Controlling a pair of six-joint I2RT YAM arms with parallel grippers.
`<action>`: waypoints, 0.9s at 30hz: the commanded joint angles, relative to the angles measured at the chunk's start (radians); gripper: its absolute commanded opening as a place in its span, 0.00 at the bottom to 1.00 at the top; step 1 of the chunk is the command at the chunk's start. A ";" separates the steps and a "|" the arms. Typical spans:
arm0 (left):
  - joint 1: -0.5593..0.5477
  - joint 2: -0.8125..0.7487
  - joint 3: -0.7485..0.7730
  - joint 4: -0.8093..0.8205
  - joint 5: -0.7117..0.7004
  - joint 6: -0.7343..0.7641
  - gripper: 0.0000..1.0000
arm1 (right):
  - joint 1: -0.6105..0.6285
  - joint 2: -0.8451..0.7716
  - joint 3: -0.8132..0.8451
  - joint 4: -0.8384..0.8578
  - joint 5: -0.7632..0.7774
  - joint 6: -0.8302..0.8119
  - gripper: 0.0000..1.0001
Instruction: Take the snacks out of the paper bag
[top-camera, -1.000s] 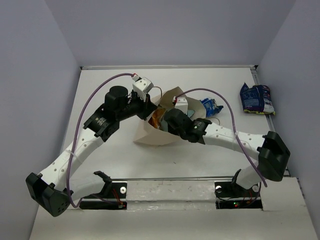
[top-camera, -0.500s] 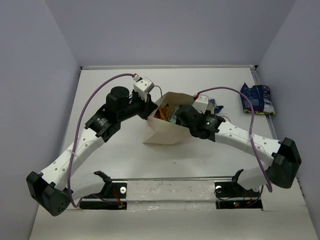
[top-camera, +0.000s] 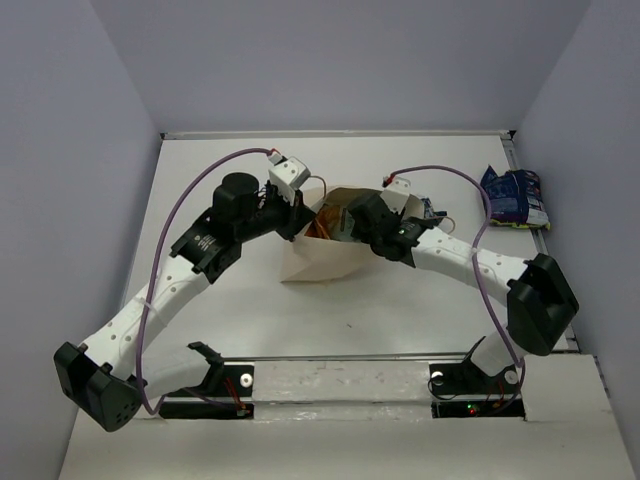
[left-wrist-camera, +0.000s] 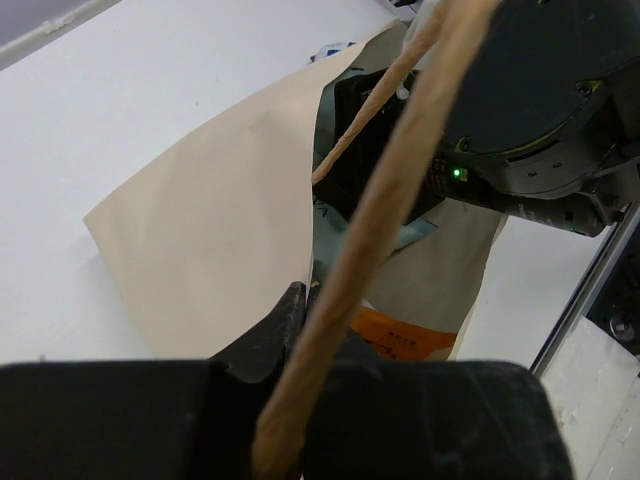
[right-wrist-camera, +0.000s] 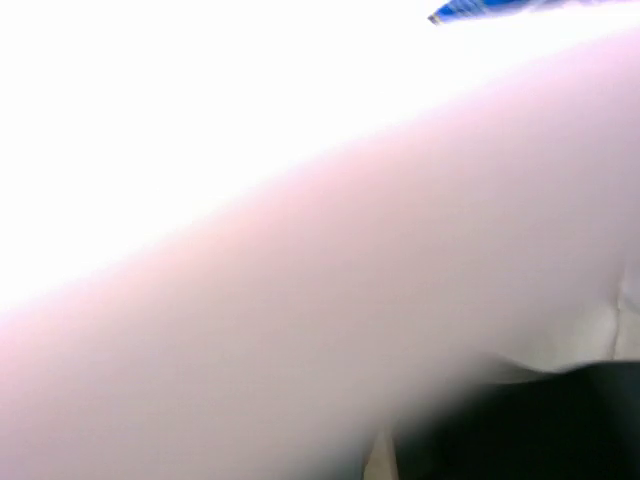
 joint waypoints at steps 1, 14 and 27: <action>0.008 -0.008 0.017 0.030 0.037 0.008 0.00 | -0.025 0.028 0.014 0.102 0.018 -0.063 0.47; 0.016 0.016 0.045 0.014 -0.088 -0.047 0.00 | -0.016 -0.112 0.029 0.220 -0.099 -0.310 0.01; 0.037 0.068 0.105 -0.071 -0.364 -0.103 0.00 | 0.020 -0.237 0.346 0.277 -0.502 -0.635 0.01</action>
